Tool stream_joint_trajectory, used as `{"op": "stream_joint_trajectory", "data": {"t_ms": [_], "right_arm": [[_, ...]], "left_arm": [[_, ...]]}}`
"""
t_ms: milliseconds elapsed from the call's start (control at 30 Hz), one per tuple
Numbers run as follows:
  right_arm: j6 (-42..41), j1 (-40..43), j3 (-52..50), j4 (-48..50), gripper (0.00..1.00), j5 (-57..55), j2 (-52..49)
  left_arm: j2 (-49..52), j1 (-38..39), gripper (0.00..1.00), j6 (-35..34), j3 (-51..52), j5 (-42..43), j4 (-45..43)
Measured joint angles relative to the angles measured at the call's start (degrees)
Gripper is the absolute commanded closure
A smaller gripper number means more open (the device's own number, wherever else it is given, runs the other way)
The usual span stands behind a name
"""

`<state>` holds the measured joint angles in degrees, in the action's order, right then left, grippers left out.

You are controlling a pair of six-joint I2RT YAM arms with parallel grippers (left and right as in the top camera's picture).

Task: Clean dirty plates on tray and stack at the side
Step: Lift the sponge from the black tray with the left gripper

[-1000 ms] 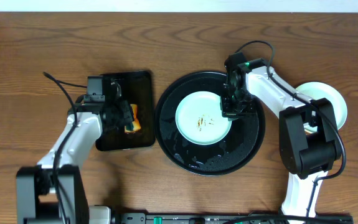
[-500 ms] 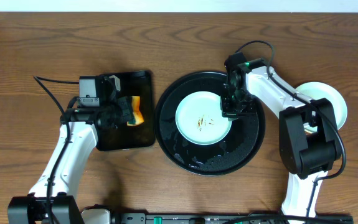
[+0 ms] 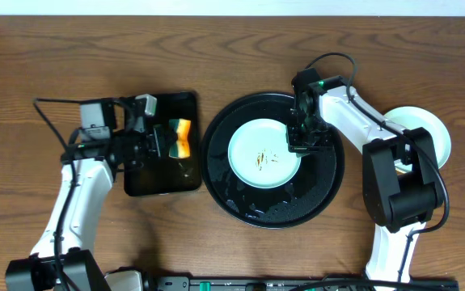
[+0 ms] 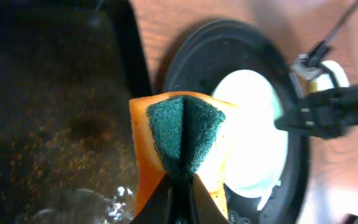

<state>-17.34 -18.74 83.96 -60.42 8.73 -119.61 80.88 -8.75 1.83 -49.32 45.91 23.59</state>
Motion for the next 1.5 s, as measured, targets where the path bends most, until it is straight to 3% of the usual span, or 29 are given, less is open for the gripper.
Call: {"op": "stream_joint_trajectory", "data": {"t_ms": [233, 400, 1500], "right_arm": [[0.0, 0.0, 0.0, 0.0, 0.99, 0.0, 0.0], [0.0, 0.0, 0.0, 0.0, 0.99, 0.0, 0.0], [0.0, 0.0, 0.0, 0.0, 0.99, 0.0, 0.0]], "left_arm": [[0.0, -5.1, 0.92, 3.9, 0.0, 12.5, -0.7], [0.0, -7.0, 0.92, 4.6, 0.0, 17.1, -0.7], [0.0, -7.6, 0.93, 4.7, 0.0, 19.6, -0.9]]}}
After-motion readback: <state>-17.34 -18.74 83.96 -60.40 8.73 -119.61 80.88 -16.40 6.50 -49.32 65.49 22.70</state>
